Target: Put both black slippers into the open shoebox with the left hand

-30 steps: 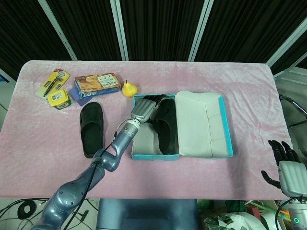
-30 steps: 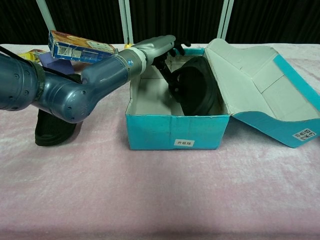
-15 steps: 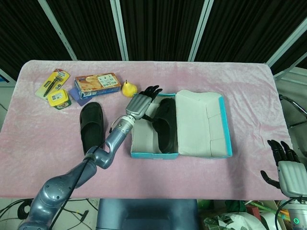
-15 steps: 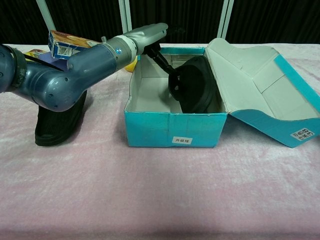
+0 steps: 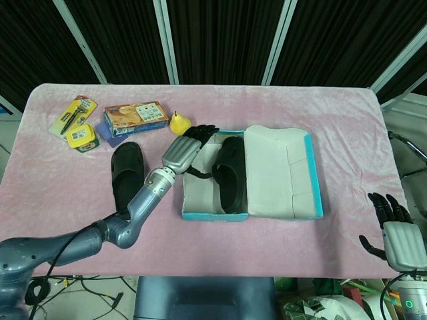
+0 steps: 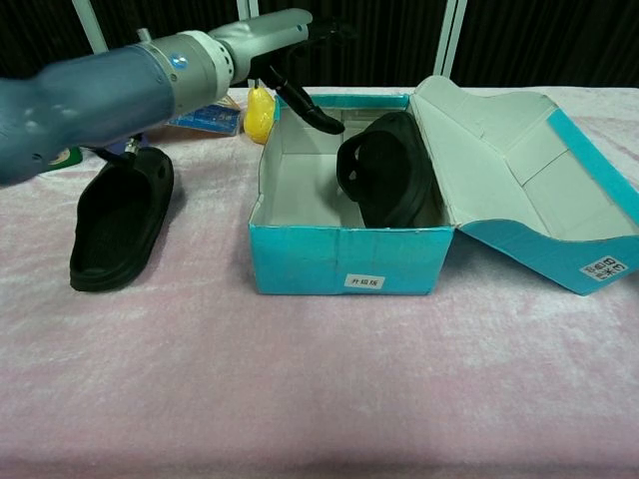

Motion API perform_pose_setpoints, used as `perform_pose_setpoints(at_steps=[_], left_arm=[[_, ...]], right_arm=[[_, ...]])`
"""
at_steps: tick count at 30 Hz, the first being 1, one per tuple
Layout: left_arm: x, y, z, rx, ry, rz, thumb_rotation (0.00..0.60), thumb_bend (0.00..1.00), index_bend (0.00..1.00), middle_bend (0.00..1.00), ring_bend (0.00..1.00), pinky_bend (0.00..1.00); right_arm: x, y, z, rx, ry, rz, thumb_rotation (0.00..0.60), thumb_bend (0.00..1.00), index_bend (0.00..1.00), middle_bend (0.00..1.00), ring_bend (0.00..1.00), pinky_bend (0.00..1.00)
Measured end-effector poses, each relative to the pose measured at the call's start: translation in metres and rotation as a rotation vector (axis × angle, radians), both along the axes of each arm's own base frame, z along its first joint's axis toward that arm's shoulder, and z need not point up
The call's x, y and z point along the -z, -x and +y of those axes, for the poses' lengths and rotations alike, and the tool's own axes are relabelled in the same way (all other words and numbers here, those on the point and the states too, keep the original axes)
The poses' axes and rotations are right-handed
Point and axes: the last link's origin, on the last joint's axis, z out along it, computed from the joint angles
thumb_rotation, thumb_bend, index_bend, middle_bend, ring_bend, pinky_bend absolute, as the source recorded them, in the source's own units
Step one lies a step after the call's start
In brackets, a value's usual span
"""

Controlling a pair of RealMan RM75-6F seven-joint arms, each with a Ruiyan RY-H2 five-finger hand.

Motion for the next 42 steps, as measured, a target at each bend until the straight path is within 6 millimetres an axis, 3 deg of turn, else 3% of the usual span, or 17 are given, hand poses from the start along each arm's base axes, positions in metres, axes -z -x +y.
perform_pose_setpoints(at_steps=[3, 7, 12, 22, 42], left_arm=[[-0.026, 0.014, -0.014, -0.052, -0.029, 0.038, 0.587, 0.0, 0.1, 0.12, 0.06, 0.17], [-0.066, 0.052, -0.024, -0.182, -0.124, 0.137, 0.6, 0.01, 0.14, 0.16, 0.1, 0.19], [-0.084, 0.092, -0.034, -0.3, -0.159, 0.238, 0.6, 0.01, 0.13, 0.16, 0.11, 0.19], [-0.076, 0.132, -0.04, -0.419, -0.091, 0.344, 0.6, 0.01, 0.09, 0.13, 0.1, 0.16], [-0.043, 0.156, 0.001, -0.558, -0.042, 0.426, 0.6, 0.01, 0.06, 0.13, 0.1, 0.16]], right_arm=[[0.002, 0.0, -0.002, -0.004, -0.008, -0.001, 0.6, 0.16, 0.1, 0.08, 0.05, 0.15], [0.004, -0.001, -0.006, -0.016, -0.016, -0.005, 0.6, 0.16, 0.1, 0.08, 0.05, 0.15], [0.005, -0.001, -0.008, -0.02, -0.023, -0.008, 0.6, 0.16, 0.1, 0.08, 0.05, 0.15], [0.009, -0.002, -0.012, -0.033, -0.036, -0.013, 0.6, 0.16, 0.1, 0.08, 0.05, 0.15], [0.007, 0.004, -0.006, -0.002, -0.024, -0.014, 0.6, 0.16, 0.1, 0.08, 0.05, 0.15]])
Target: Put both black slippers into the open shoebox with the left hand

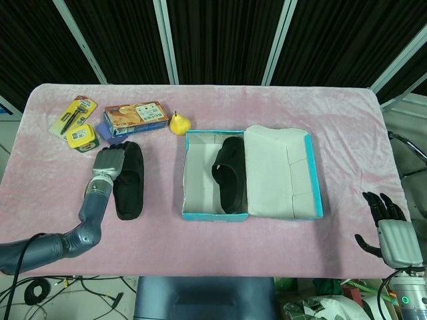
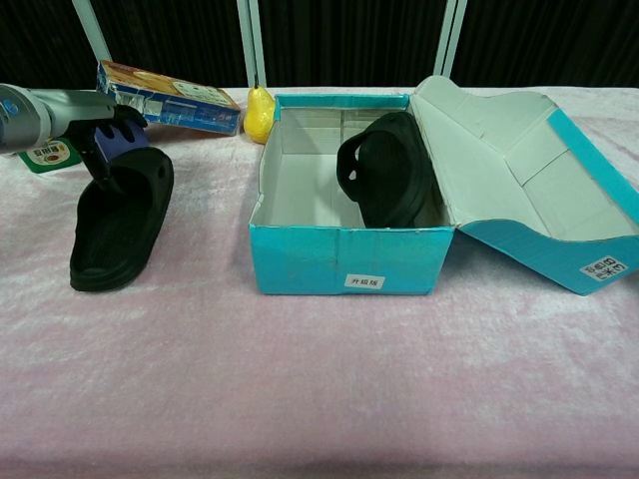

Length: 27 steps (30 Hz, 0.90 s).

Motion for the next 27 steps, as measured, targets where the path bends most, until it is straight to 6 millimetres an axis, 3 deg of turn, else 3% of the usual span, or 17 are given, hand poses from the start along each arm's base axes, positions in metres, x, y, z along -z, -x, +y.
perform_pose_setpoints(at_steps=[10, 13, 16, 21, 27], left_arm=[[0.014, 0.003, 0.018, -0.059, 0.036, -0.013, 0.6, 0.01, 0.09, 0.16, 0.15, 0.17], [0.018, 0.005, 0.02, -0.077, 0.055, -0.022, 0.6, 0.04, 0.21, 0.29, 0.32, 0.33], [0.021, 0.006, 0.023, -0.089, 0.057, -0.034, 0.6, 0.05, 0.29, 0.38, 0.4, 0.46], [0.022, 0.007, 0.023, -0.099, 0.055, -0.071, 0.6, 0.05, 0.37, 0.43, 0.41, 0.5], [0.014, 0.005, 0.02, -0.1, 0.048, -0.184, 0.6, 0.05, 0.38, 0.45, 0.41, 0.51]], right_arm=[[0.001, -0.001, -0.002, 0.003, -0.003, 0.003, 0.6, 0.16, 0.1, 0.08, 0.05, 0.15], [0.001, -0.001, -0.002, 0.008, -0.003, 0.003, 0.6, 0.16, 0.1, 0.08, 0.05, 0.15], [0.001, -0.001, -0.002, 0.01, -0.004, 0.004, 0.6, 0.16, 0.1, 0.08, 0.05, 0.15], [0.001, -0.002, -0.003, 0.008, -0.006, 0.006, 0.6, 0.16, 0.1, 0.08, 0.05, 0.15], [0.001, -0.004, -0.004, 0.0, -0.009, 0.006, 0.6, 0.16, 0.09, 0.08, 0.05, 0.15]])
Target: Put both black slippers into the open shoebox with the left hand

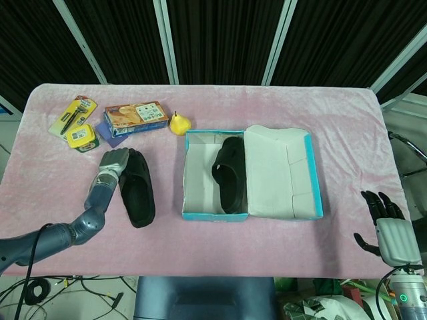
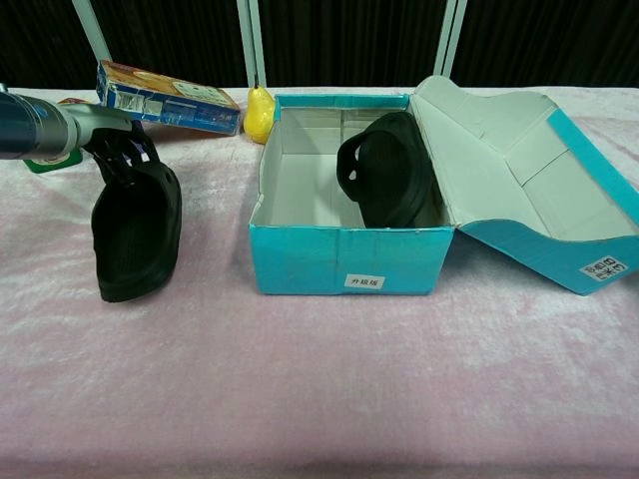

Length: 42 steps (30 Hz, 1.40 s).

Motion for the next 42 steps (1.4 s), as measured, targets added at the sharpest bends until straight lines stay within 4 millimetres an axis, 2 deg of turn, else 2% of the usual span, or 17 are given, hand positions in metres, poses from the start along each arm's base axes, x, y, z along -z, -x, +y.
perform_pose_setpoints(at_steps=[12, 22, 28, 33, 42], left_arm=[[-0.024, -0.02, -0.015, 0.075, -0.008, -0.378, 0.6, 0.05, 0.4, 0.47, 0.41, 0.53], [-0.04, -0.065, -0.023, 0.26, -0.142, -0.673, 0.6, 0.04, 0.42, 0.47, 0.41, 0.53], [-0.043, -0.094, -0.014, 0.386, -0.296, -0.827, 0.6, 0.01, 0.42, 0.47, 0.41, 0.52], [-0.034, -0.11, 0.001, 0.489, -0.372, -0.793, 0.6, 0.01, 0.43, 0.47, 0.41, 0.52], [0.004, -0.139, 0.016, 0.633, -0.4, -0.689, 0.6, 0.01, 0.41, 0.48, 0.41, 0.52]], right_arm=[[0.0, -0.003, 0.002, -0.017, 0.003, 0.0, 0.6, 0.16, 0.09, 0.08, 0.05, 0.15], [-0.001, -0.002, 0.003, -0.016, 0.002, -0.001, 0.6, 0.16, 0.09, 0.08, 0.05, 0.15], [-0.001, 0.0, 0.003, -0.015, 0.001, -0.003, 0.6, 0.16, 0.09, 0.08, 0.05, 0.15], [-0.003, 0.002, 0.005, -0.004, 0.007, -0.006, 0.6, 0.16, 0.09, 0.08, 0.05, 0.15], [-0.007, 0.003, 0.006, 0.001, 0.015, -0.002, 0.6, 0.16, 0.09, 0.08, 0.05, 0.15]])
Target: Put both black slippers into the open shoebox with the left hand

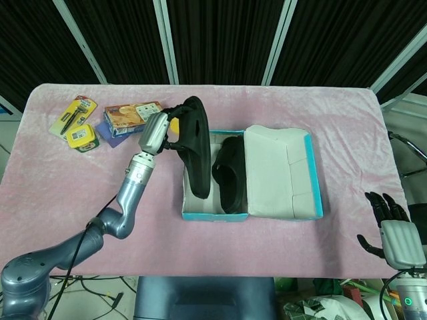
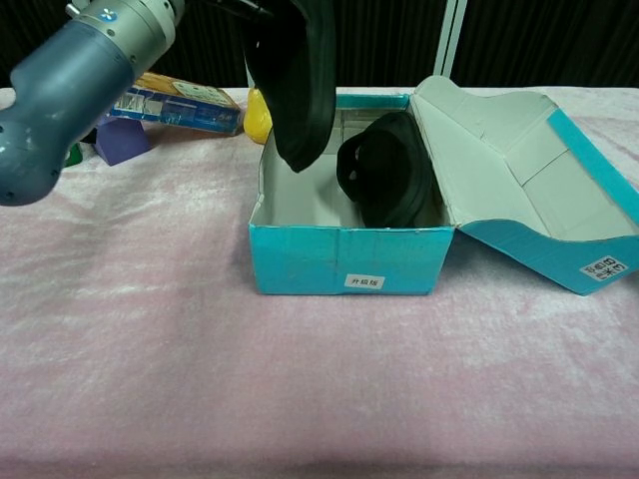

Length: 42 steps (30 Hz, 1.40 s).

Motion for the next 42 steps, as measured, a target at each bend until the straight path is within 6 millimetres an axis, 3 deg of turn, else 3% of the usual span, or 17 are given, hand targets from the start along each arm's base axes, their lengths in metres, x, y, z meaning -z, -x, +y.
perform_pose_setpoints(at_steps=[9, 16, 29, 42], left_arm=[[0.044, -0.021, -0.008, 0.051, 0.025, -0.036, 0.6, 0.01, 0.41, 0.48, 0.41, 0.52], [0.068, -0.019, -0.016, 0.049, 0.079, -0.05, 0.6, 0.01, 0.41, 0.48, 0.41, 0.52], [0.089, -0.002, -0.018, -0.016, 0.142, -0.017, 0.6, 0.01, 0.39, 0.48, 0.41, 0.53], [0.094, 0.02, -0.006, -0.098, 0.179, 0.196, 0.6, 0.02, 0.35, 0.46, 0.41, 0.53]], right_arm=[[-0.002, 0.0, -0.001, 0.007, 0.004, 0.001, 0.6, 0.16, 0.09, 0.08, 0.05, 0.15], [-0.002, 0.002, -0.002, 0.018, 0.001, -0.001, 0.6, 0.16, 0.09, 0.08, 0.05, 0.15], [-0.001, 0.001, -0.002, 0.019, 0.0, 0.0, 0.6, 0.16, 0.09, 0.08, 0.05, 0.15], [-0.001, -0.002, 0.0, 0.016, 0.0, 0.004, 0.6, 0.16, 0.09, 0.08, 0.05, 0.15]])
